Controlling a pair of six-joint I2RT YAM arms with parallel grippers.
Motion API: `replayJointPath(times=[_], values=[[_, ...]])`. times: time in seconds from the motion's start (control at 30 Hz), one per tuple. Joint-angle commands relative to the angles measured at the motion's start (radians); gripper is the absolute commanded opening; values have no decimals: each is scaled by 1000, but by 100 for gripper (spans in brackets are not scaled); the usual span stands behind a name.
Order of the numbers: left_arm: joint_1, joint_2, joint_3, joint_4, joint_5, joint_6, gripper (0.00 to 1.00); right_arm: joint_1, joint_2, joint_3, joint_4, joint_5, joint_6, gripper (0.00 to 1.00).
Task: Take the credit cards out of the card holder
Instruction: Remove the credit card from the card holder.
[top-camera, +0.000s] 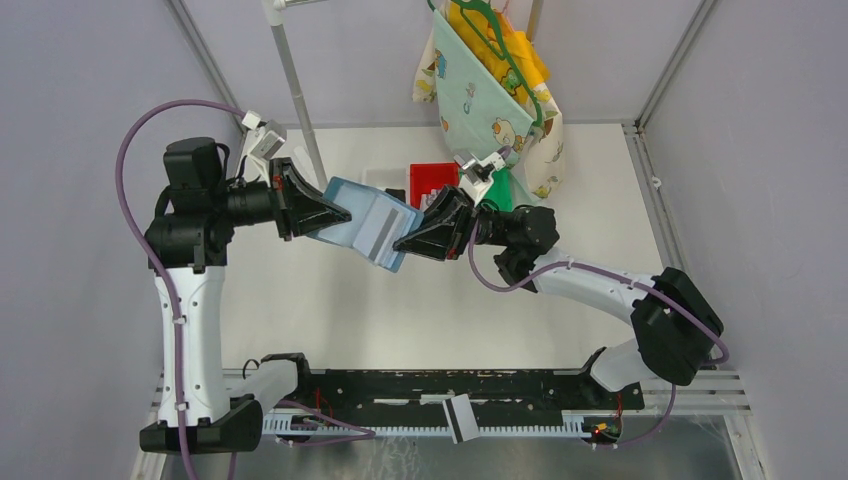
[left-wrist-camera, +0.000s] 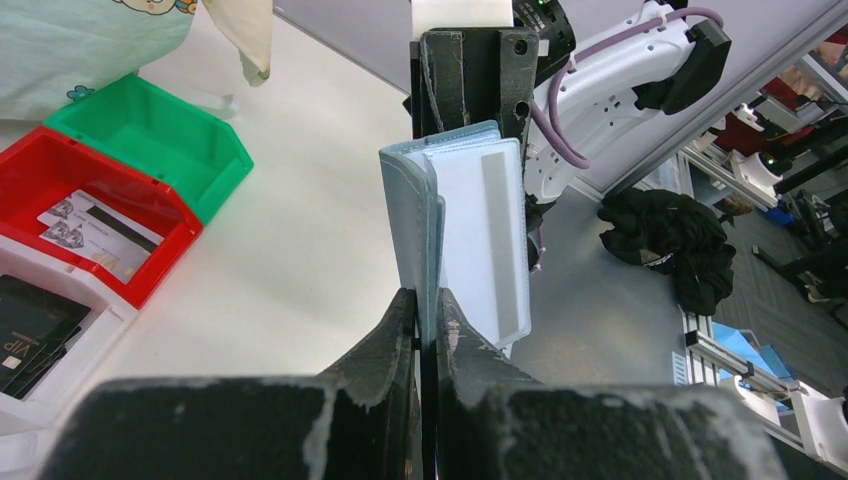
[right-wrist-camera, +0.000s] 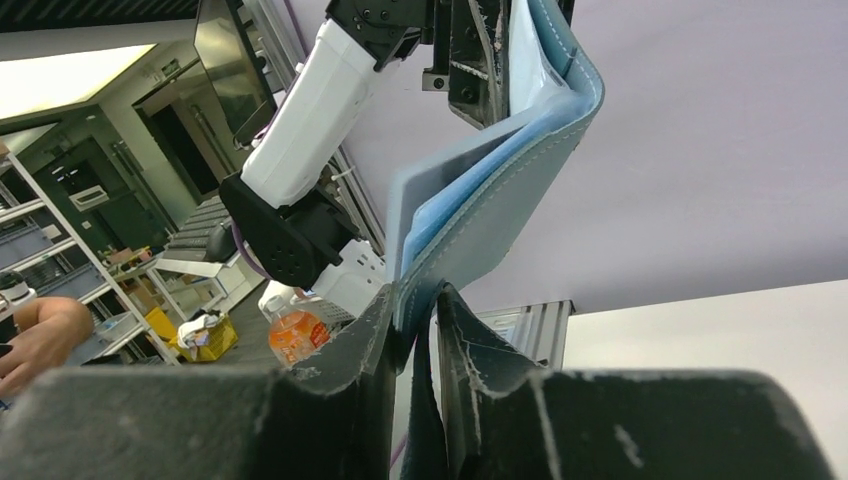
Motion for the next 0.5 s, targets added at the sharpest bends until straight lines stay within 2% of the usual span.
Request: replayJointPath(times=[0.0, 0.13, 0.23, 0.3, 0.4, 0.47], values=[[-3, -27, -3, 24, 15, 36, 5, 7, -27, 41, 44, -14, -28, 24], [-3, -32, 2, 23, 25, 33, 5, 7, -23, 53, -10, 14, -43, 21], [-3, -32, 4, 23, 29, 29, 6, 9, -29, 99, -252, 60, -149, 28], [-3, -36, 4, 24, 27, 32, 6, 10, -45, 97, -353, 116, -201, 27], [-4, -43, 1, 25, 17, 42, 5, 11, -58, 81, -394, 171, -218, 31], [-4, -44, -1, 24, 15, 47, 6, 12, -59, 79, -398, 184, -215, 27]])
